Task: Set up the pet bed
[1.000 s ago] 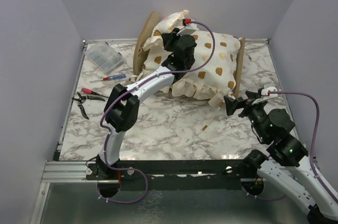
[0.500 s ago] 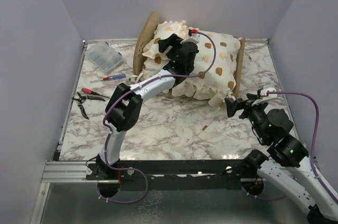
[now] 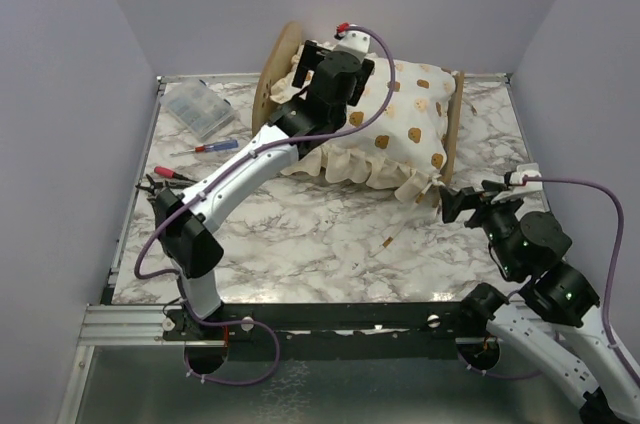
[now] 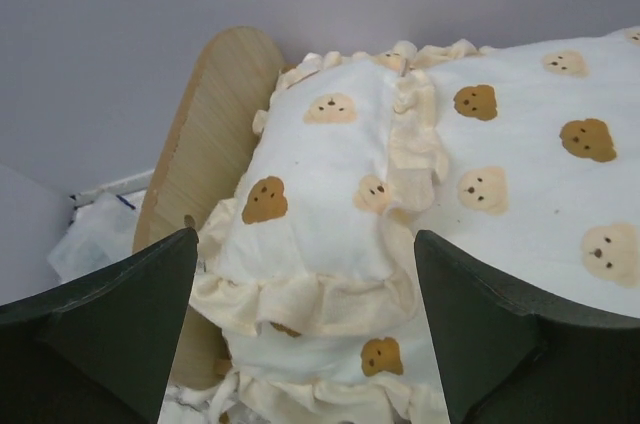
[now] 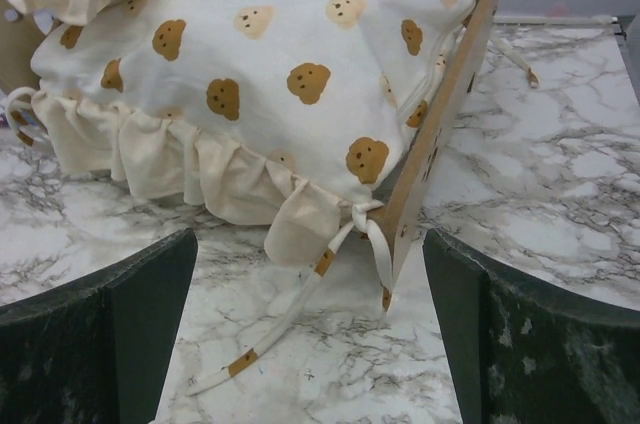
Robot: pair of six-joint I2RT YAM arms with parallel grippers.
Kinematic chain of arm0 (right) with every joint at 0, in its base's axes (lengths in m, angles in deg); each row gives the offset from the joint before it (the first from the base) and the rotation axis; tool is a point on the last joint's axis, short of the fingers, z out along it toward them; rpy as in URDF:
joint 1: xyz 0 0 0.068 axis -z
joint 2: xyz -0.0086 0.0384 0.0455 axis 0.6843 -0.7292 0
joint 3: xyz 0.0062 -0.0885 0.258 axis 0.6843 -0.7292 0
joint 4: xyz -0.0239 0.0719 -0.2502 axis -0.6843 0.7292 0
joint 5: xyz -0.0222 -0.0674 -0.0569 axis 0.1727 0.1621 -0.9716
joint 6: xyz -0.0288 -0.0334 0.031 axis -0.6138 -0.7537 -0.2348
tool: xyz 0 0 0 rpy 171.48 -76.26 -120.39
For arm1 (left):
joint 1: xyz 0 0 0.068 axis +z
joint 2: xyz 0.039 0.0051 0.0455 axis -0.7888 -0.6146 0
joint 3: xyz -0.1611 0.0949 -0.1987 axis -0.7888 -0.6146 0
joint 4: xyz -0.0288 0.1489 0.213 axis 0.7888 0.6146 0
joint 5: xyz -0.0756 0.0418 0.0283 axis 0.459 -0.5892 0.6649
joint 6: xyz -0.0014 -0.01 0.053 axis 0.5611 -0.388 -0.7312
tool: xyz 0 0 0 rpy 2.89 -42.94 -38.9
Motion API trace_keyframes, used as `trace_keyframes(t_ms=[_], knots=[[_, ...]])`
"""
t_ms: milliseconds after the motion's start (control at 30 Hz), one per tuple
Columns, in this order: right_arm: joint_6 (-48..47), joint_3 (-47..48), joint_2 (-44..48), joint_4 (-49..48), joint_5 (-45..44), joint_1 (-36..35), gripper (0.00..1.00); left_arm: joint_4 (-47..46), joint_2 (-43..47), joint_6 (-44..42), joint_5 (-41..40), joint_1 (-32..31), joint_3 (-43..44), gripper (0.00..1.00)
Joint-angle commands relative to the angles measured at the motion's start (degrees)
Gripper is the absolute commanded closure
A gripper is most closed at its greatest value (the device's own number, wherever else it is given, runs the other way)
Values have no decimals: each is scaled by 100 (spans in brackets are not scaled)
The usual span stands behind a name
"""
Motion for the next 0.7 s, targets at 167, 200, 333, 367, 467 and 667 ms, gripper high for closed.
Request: trace_keyframes(t_ms=[167,200,333,367,467,667], knots=[[548,205,965,589,-1286,-3,0,1314,1987,2433,1195,271,-1558,1],[549,192,1111,561,-1430,-2,0,1317,2331,2503,1180,272,-1892,1],[273,82,1664,278,-1911,-4,0,1319,3835,2668,824,268,-3263,1],[214,39,1799,199,-2020,-6,0,1319,4273,2695,712,271,-3571,1],[118,-127,2127,-19,-2401,-6,0,1319,5493,2675,426,267,-4420,1],[286,-525,2440,-179,-3021,-8,0,1448,7571,2701,-407,265,-5498,1]])
